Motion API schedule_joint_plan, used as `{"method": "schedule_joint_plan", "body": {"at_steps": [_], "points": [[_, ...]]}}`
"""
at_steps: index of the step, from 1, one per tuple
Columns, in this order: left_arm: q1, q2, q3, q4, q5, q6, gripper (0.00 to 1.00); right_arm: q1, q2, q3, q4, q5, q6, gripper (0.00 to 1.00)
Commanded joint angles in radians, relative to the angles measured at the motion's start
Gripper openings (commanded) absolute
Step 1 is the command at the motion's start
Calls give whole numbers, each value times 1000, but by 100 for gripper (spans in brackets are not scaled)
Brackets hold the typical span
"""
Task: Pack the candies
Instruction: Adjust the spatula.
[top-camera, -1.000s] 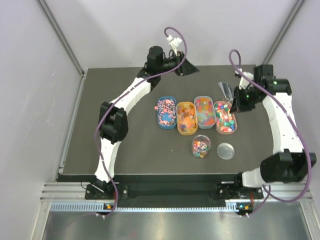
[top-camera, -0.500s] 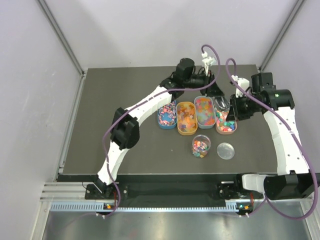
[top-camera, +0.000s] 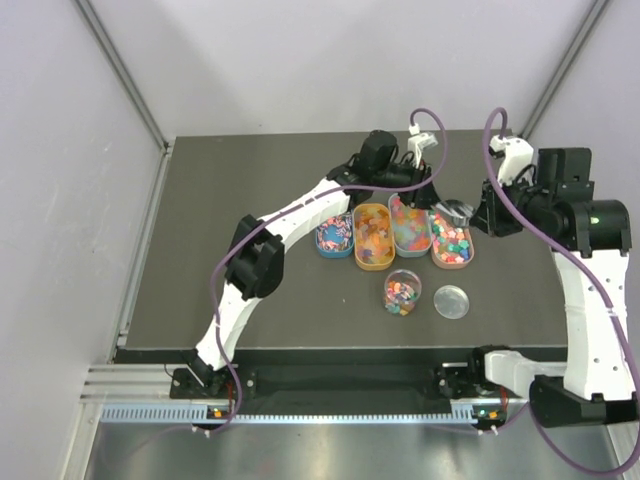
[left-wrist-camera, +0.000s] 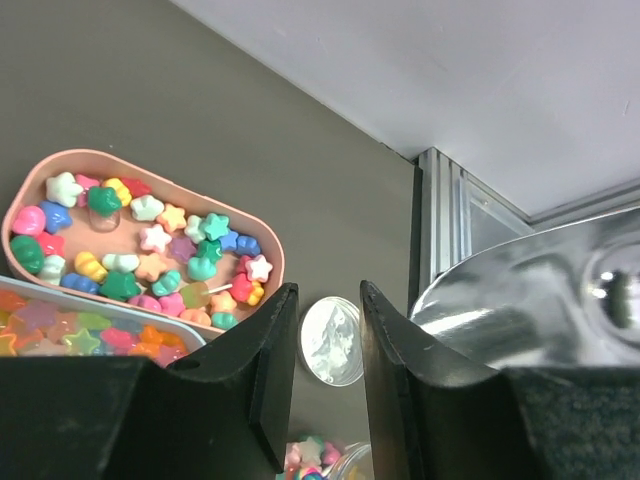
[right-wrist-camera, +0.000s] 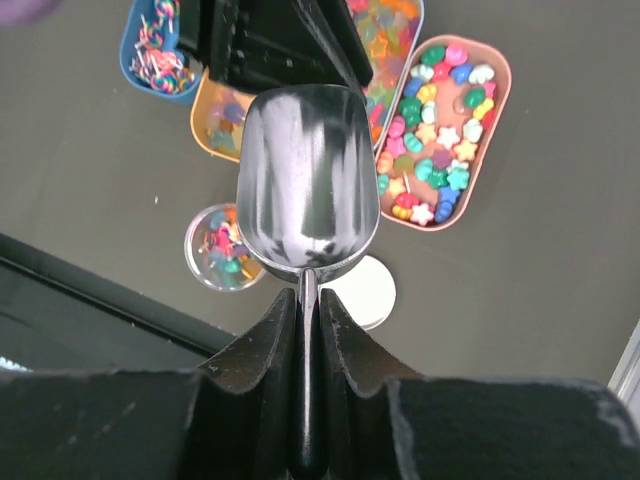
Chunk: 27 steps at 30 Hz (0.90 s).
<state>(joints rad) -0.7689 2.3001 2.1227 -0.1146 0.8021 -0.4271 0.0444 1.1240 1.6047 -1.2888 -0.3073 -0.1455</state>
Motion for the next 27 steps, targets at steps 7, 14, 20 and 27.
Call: {"method": "schedule_joint_plan", "body": {"at_steps": [7,14,20,27], "points": [[-47,1,-6,30,5,-1,36,-67,-29,26,66,-36,17,0],[-6,-39,-59,-112,-170,215,36,-71,-6,-5,5,99,-51,0],[118,-100,-158,-63,-196,209,36,-52,29,-181,19,203,-94,0],[187,-162,-294,55,-164,146,36,20,174,-143,17,290,-137,0]]}}
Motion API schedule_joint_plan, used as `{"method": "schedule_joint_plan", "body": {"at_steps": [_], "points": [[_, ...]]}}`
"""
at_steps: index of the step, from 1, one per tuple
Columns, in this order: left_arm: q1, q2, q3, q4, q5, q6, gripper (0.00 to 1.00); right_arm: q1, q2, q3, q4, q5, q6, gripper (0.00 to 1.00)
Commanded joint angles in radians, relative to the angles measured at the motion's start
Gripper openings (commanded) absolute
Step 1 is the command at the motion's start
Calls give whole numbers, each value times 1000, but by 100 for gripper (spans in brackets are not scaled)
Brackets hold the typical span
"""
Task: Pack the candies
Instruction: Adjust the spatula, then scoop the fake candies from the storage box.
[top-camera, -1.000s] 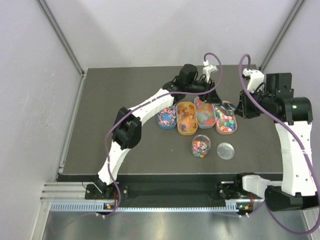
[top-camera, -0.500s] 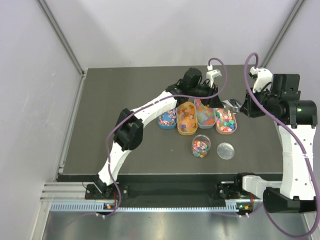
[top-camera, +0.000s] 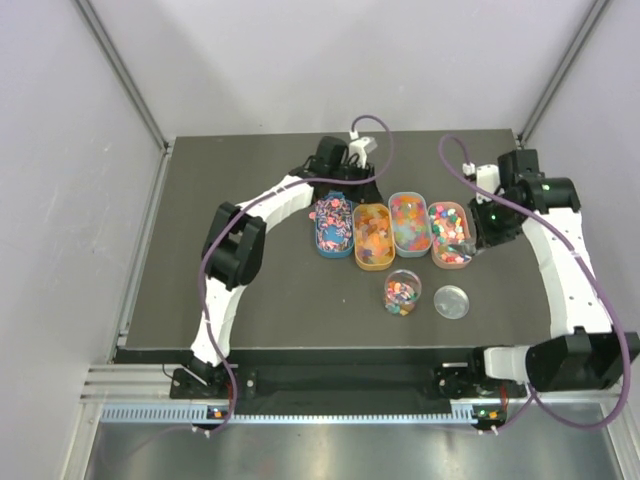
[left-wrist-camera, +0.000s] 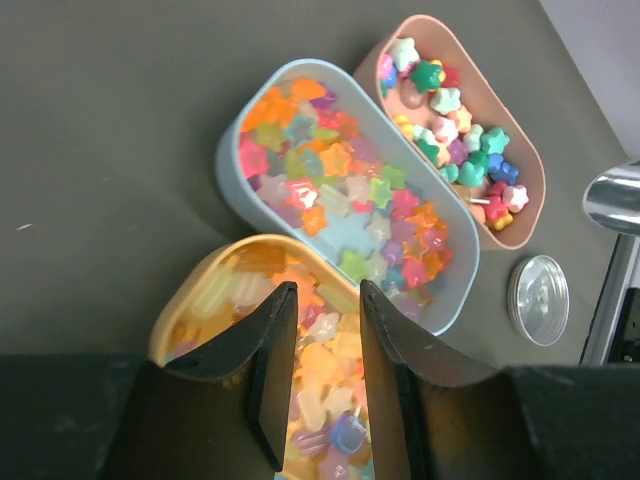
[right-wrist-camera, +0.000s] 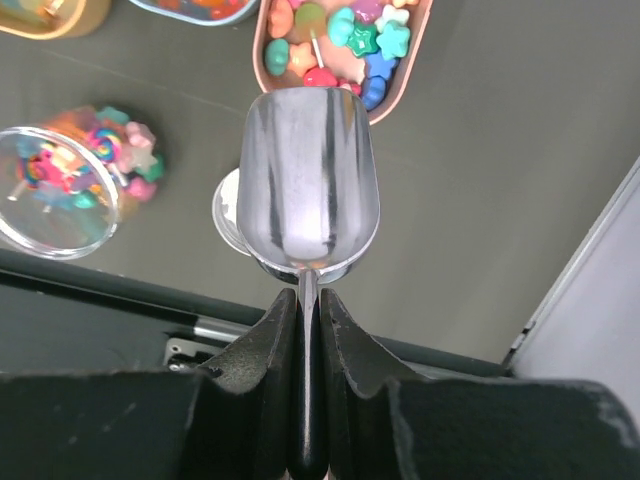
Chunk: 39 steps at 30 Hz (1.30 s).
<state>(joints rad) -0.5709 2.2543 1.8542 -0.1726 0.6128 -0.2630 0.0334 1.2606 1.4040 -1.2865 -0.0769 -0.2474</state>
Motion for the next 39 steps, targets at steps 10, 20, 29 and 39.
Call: {"method": "schedule_joint_plan", "body": {"at_steps": [10,20,29,39], "points": [[66,-200,-183,242,62,-107,37,117,197,81,12,164,-75,0],[120,-216,-220,275,91,-134,36,112,289,82,29,169,-79,0],[149,-205,-231,292,103,-159,36,114,359,59,32,140,-78,0],[172,-170,-199,285,108,-159,36,115,384,6,42,94,-43,0]]}}
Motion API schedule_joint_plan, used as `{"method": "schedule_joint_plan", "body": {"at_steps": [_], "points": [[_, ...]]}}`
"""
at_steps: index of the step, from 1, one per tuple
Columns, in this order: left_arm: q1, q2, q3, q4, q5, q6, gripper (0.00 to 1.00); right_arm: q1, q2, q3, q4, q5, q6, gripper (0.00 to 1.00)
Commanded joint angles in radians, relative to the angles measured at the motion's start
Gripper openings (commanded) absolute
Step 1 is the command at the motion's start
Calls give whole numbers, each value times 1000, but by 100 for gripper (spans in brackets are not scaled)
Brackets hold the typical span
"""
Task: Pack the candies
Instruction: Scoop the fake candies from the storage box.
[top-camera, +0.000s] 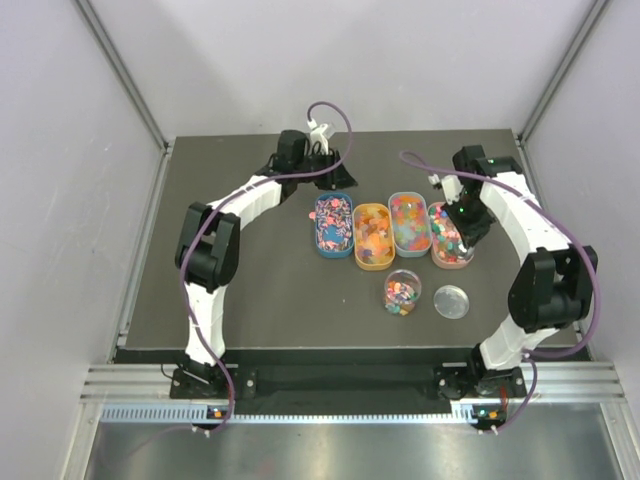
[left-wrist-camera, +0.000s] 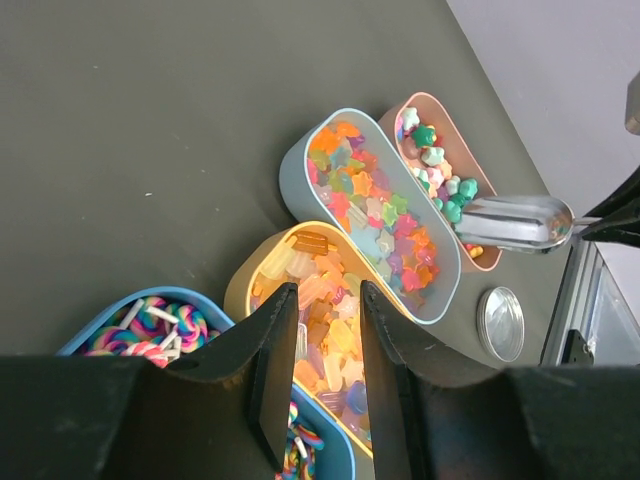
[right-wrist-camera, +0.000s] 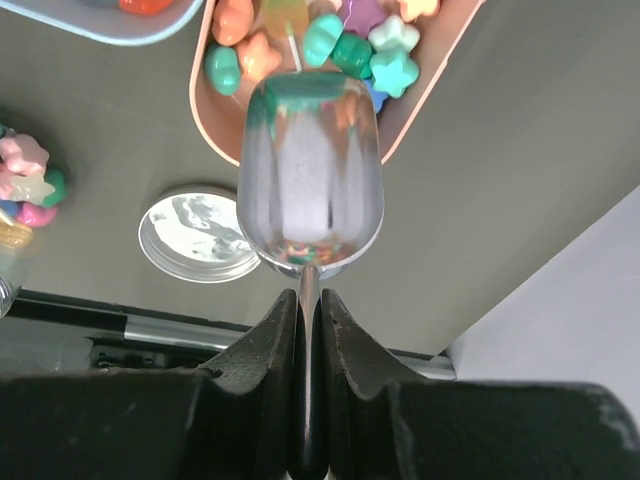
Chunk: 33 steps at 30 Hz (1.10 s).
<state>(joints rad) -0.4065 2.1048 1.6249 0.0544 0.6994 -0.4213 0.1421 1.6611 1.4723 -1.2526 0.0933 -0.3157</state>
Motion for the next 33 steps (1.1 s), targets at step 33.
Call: {"method": "schedule_joint_plan", "body": {"at_steps": [33], "points": [[12,0,115,-13,-12,9,36,1,-40,-155,65,-276,81,0]]}}
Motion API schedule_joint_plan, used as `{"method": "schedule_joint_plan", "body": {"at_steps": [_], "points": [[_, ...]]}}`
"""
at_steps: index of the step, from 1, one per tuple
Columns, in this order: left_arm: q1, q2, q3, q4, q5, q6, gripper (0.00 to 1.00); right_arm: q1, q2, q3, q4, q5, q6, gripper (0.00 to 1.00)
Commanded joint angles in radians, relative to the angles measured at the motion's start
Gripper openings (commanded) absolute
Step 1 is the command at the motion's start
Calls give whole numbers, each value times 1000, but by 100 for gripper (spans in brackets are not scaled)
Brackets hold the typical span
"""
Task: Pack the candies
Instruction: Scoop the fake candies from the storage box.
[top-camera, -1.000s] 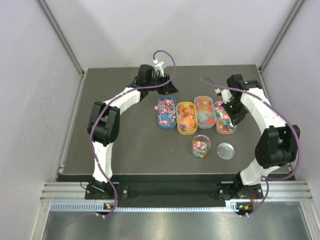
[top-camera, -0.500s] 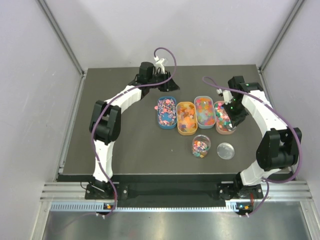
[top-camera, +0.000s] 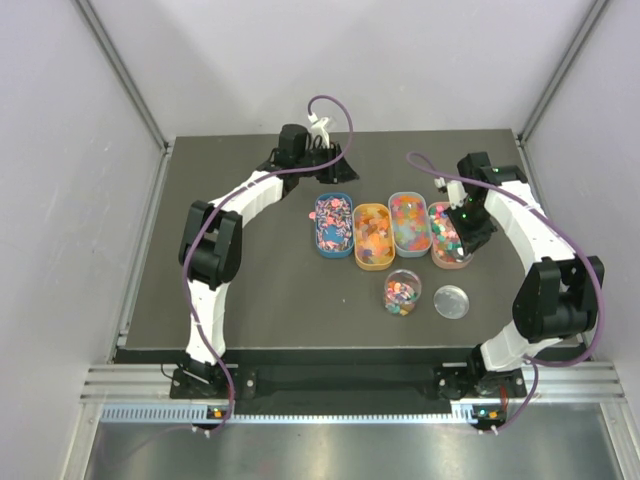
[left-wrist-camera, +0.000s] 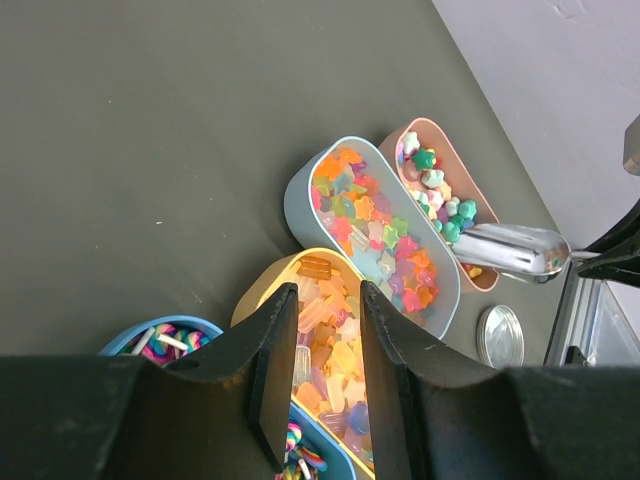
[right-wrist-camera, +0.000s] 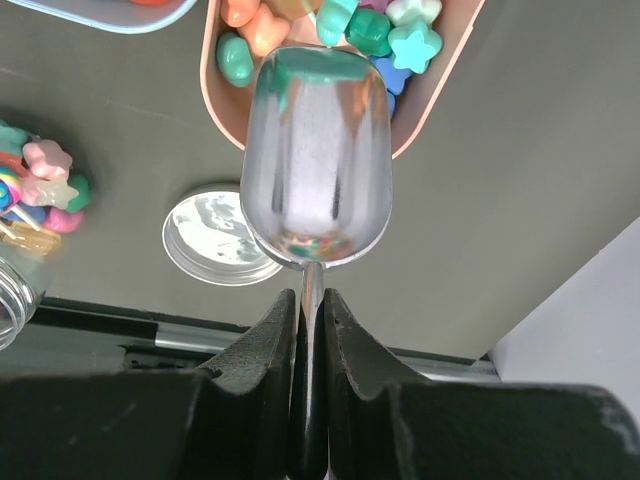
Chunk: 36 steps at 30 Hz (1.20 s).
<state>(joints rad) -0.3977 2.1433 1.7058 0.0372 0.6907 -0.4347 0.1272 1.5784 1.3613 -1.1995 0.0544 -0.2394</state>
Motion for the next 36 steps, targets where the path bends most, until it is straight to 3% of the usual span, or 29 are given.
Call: {"method": "schedule_joint_plan", "body": {"at_steps": [1,17,36], "points": [[3,-40,34,1,-6,24,36,15,39,-44,17,-232,8,0],[-23,-92,35,-66,-42,68,36,26,-49,-119,78,-264,28,0],[-35,-131,12,-111,-48,109,37,32,26,-162,143,-234,94,0]]}}
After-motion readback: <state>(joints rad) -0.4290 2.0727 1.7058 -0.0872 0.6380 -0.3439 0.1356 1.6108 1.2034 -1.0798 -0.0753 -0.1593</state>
